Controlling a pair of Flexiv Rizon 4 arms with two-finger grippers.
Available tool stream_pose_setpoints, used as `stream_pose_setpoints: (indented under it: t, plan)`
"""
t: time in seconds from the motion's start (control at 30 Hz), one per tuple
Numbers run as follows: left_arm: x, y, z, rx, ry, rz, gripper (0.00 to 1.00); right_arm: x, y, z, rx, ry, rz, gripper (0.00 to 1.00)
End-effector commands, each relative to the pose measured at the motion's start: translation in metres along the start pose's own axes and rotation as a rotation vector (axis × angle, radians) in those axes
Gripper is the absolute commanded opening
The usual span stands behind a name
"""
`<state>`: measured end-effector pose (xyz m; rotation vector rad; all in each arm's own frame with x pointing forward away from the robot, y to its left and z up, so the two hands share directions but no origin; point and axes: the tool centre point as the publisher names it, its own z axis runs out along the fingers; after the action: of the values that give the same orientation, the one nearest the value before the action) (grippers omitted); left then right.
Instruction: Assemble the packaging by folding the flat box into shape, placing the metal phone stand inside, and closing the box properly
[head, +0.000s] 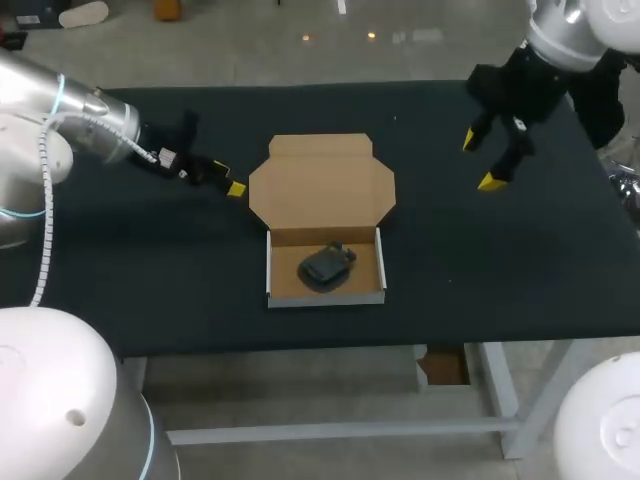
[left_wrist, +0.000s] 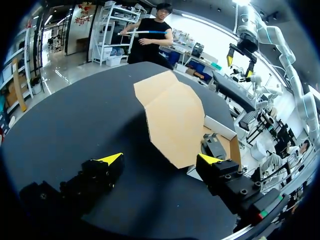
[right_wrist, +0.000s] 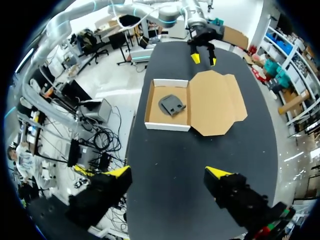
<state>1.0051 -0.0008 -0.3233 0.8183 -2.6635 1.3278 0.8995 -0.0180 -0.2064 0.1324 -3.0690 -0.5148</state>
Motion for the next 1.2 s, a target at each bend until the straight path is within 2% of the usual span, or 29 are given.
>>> stream_pose_setpoints:
  t: [0.03,0.3,0.43,0.5,0.63,1.03,1.13,1.2]
  plan:
    - [-0.016,-0.003,0.014,0.013,0.115,-0.001,1.0,-0.01,0.009,-0.004,0.037,0.113,-0.006,1.0]
    - [-0.024,-0.007,0.028,0.014,0.202,-0.008,1.0,-0.029,0.017,-0.003,0.102,0.146,-0.039,1.0]
    - [-0.023,-0.009,0.034,0.008,0.238,-0.003,0.95,-0.035,0.021,-0.002,0.115,0.151,-0.049,1.0]
    - [-0.022,-0.01,0.038,0.008,0.249,0.0,0.87,-0.039,0.023,-0.001,0.124,0.156,-0.053,1.0]
    - [-0.019,-0.009,0.043,0.009,0.276,0.004,0.86,-0.046,0.025,0.0,0.135,0.161,-0.055,1.0]
    - [-0.003,-0.015,0.058,0.011,0.335,0.024,0.67,-0.06,0.03,0.009,0.173,0.173,-0.054,1.0]
    - [0.002,-0.018,0.063,0.0,0.342,0.037,0.65,-0.062,0.032,0.012,0.179,0.174,-0.055,1.0]
    - [0.005,-0.019,0.065,0.002,0.353,0.044,0.5,-0.064,0.033,0.013,0.188,0.174,-0.053,1.0]
